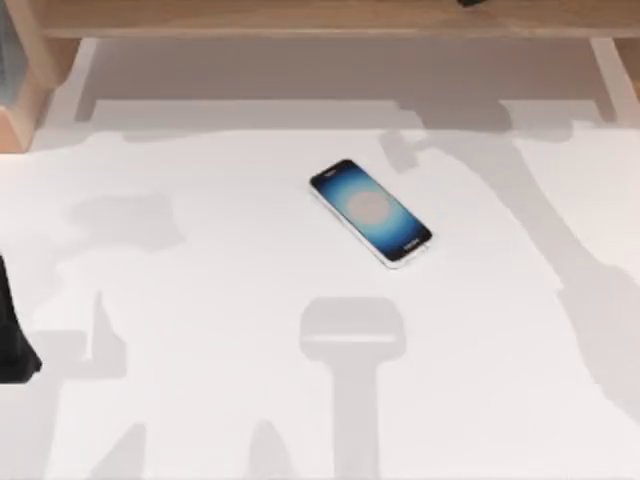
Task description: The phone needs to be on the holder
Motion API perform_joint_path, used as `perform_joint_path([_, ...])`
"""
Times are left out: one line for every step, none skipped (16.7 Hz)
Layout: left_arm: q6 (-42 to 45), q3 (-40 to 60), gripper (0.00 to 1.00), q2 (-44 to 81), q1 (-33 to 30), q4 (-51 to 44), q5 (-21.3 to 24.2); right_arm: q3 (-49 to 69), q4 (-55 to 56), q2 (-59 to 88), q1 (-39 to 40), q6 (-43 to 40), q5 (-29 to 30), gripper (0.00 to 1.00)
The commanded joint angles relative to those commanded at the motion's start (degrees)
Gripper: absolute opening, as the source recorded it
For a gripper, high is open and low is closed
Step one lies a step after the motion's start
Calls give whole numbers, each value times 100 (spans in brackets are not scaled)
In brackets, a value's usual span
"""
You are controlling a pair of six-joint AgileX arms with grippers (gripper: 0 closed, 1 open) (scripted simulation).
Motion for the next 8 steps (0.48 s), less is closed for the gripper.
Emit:
perform_joint_path([0, 0, 100, 0, 0, 0, 0, 526, -319, 584, 97, -32, -11, 100])
perform_joint_path([0, 0, 100, 0, 0, 0, 0, 1029, -629, 1153, 186, -69, -9, 100])
perform_joint_path([0, 0, 100, 0, 0, 0, 0, 1507, -927, 1699, 266, -111, 1, 100])
perform_joint_path([0, 0, 100, 0, 0, 0, 0, 1965, -1214, 2224, 340, -155, 18, 100])
perform_joint_path([0, 0, 100, 0, 0, 0, 0, 2394, -1484, 2720, 407, -201, 43, 100])
perform_joint_path([0, 0, 100, 0, 0, 0, 0, 2782, -1729, 3173, 464, -250, 73, 100])
perform_joint_path([0, 0, 100, 0, 0, 0, 0, 3140, -1956, 3594, 517, -298, 106, 100])
perform_joint_path([0, 0, 100, 0, 0, 0, 0, 3466, -2163, 3980, 564, -346, 141, 100])
